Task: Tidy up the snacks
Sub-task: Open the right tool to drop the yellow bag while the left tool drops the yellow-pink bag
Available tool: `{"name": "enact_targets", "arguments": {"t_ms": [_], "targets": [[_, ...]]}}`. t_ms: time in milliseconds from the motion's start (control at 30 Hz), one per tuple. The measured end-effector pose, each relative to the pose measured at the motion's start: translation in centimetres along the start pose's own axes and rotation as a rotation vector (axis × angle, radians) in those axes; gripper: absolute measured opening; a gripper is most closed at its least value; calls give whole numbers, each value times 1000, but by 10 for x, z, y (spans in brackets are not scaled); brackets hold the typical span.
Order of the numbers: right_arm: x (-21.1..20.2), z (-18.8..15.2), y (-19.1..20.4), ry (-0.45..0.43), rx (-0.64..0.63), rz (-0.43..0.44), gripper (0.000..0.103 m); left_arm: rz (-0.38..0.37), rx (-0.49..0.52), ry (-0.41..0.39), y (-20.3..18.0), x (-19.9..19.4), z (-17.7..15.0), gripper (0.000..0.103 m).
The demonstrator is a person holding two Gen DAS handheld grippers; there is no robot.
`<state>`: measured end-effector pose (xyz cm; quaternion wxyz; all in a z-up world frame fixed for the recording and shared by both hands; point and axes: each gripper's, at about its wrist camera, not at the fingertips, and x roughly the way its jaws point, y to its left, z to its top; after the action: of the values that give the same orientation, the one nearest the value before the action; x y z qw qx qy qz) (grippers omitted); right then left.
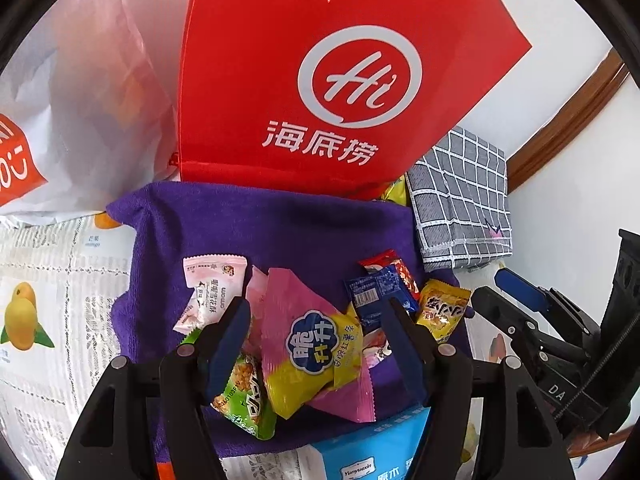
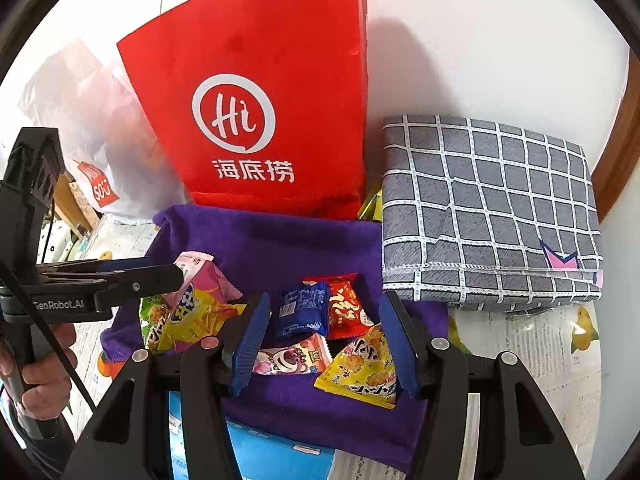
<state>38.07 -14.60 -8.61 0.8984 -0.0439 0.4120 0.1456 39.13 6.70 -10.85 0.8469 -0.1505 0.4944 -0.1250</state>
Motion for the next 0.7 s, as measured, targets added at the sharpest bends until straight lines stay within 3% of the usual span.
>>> {"name": "enact_targets", "arguments": {"t_ms": [467, 700], "targets": [[7, 1, -8, 53, 48, -86, 62, -2, 16, -54, -4, -8, 0, 66], [3, 0, -6, 20, 30, -77, 67, 4, 20, -75, -3, -10, 0, 66]]}}
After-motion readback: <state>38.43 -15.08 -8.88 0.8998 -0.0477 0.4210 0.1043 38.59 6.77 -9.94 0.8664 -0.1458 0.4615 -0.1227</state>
